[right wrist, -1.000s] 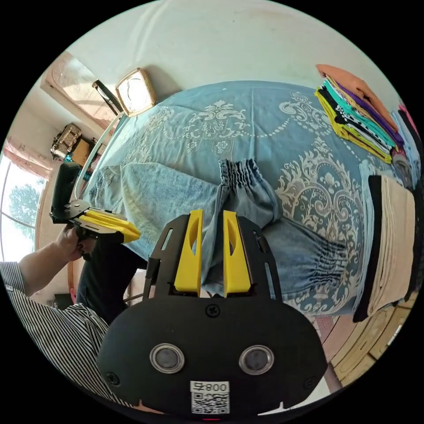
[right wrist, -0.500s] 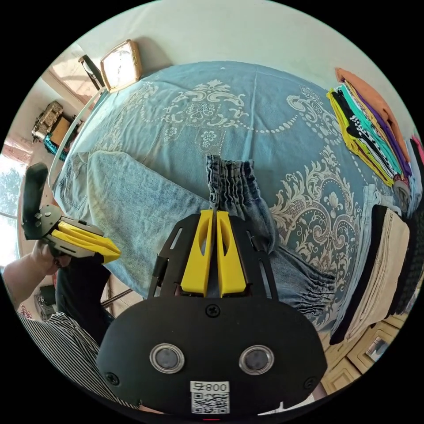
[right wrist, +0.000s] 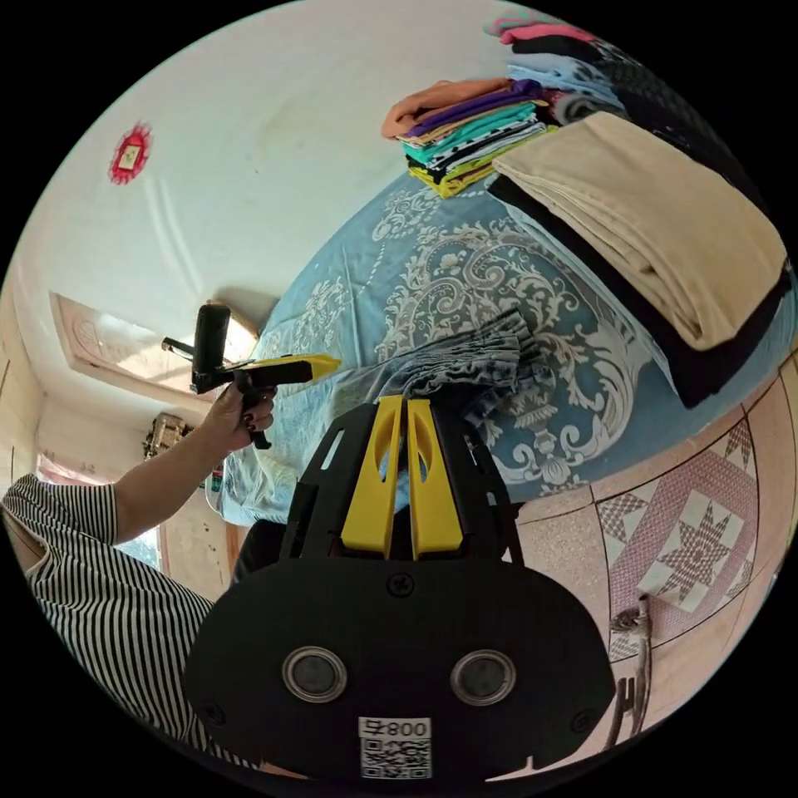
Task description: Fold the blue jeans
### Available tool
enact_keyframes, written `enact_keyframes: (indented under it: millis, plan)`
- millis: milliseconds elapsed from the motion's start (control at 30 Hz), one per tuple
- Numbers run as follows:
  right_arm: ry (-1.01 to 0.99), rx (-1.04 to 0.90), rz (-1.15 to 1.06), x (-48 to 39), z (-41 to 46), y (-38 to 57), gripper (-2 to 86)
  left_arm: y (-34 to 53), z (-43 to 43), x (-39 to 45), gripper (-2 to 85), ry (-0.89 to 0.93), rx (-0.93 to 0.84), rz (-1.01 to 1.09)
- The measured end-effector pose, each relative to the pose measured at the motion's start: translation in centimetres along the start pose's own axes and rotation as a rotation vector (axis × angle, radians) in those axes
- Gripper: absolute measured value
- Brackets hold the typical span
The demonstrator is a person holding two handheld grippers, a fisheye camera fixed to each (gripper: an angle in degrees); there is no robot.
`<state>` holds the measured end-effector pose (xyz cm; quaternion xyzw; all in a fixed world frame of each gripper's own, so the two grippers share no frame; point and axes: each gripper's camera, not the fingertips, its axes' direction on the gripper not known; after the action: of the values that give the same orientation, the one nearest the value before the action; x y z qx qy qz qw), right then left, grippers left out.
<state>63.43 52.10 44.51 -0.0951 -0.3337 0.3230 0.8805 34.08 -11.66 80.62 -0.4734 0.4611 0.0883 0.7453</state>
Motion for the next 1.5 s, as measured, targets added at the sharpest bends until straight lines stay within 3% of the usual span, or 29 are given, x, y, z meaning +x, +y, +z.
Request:
enact_keyframes:
  millis: [267, 433, 733, 867, 1500]
  plan:
    - [-0.106, -0.029, 0.144, 7.6, -1.5, 1.3, 0.6, -10.4, 8.3, 5.6, 6.3, -0.139, -0.266, 0.268]
    - [-0.119, -0.049, 0.15, 10.4, -2.2, 0.8, 0.6, -12.9, 11.4, 7.2, 4.3, -0.216, -0.348, 0.321]
    - [-0.13, -0.056, 0.119, 14.0, -4.3, 0.1, 0.6, -15.8, 11.6, 9.8, 2.2, -0.237, -0.251, 0.327]
    - [-0.146, -0.06, 0.129, 15.6, -4.8, 0.0, 0.6, -17.0, 13.4, 10.5, 4.7, -0.332, -0.316, 0.341]
    - [-0.149, 0.027, 0.046, 17.1, -8.3, -1.2, 0.5, -18.6, 10.7, 11.1, 0.7, -0.253, -0.133, 0.219]
